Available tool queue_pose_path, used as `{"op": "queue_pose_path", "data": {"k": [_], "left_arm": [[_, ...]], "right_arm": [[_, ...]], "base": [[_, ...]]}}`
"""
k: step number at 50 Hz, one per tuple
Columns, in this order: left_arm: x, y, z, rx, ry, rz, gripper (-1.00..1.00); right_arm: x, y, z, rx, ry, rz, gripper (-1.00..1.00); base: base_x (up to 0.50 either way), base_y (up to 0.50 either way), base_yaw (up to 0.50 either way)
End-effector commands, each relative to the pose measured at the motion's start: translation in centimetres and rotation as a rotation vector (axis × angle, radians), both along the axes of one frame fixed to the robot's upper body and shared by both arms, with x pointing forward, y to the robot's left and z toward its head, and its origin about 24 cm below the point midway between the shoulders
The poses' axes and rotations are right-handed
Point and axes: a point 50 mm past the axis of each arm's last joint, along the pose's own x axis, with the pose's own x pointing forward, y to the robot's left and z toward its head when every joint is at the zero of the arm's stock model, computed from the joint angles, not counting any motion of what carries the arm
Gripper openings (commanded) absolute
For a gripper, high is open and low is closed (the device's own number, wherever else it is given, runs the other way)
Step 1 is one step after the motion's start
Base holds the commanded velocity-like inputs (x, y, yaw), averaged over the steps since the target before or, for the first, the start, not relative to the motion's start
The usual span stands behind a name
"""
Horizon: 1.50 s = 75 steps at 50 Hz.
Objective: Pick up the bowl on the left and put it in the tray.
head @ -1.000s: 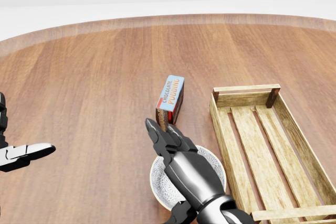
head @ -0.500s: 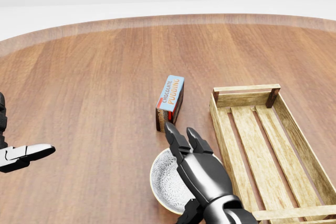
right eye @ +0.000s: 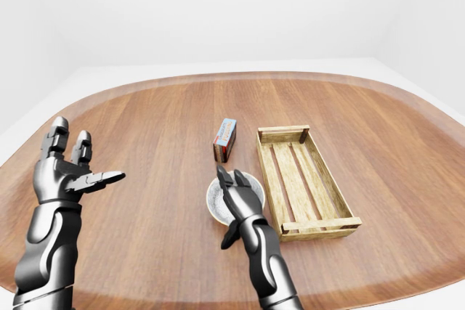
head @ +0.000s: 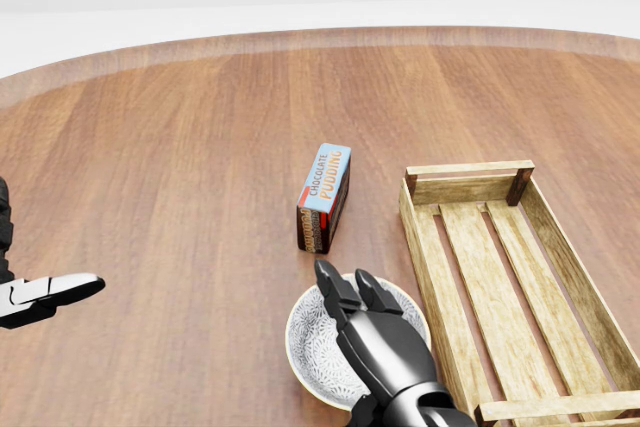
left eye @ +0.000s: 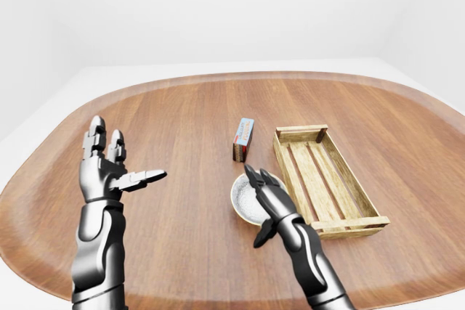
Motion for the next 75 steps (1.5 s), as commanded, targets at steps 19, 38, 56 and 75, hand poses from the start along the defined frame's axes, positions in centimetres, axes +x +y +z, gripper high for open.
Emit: {"op": "queue_pose_path", "data": {"k": [19,38,56,75], "left_arm": [[0.2,0.0,-0.2,-0.004,0.011,-0.002,1.00],[0.2,0.0,-0.4,-0.002,0.016,-0.003,1.00],[0.2,-0.2,-0.5,-0.001,0.020,-0.008,1.00],[0.3,-0.3,-0.8,-0.001,0.034,-0.012,1.00]], "right_arm": [[-0.9,0.0,-2.3,-0.064,0.113,0.031,1.00],[-1.9,-0.2,-3.7,-0.099,0.194,0.053,1.00],[-1.5,-0.2,-3.0,-0.126,0.175,0.070,1.00],[-1.1,-1.1,-3.5,-0.234,0.209,0.071,1.00]], "base": [[0.00,0.00,0.00],[0.00,0.00,0.00],[0.00,0.00,0.00],[0.00,0.00,0.00]]}}
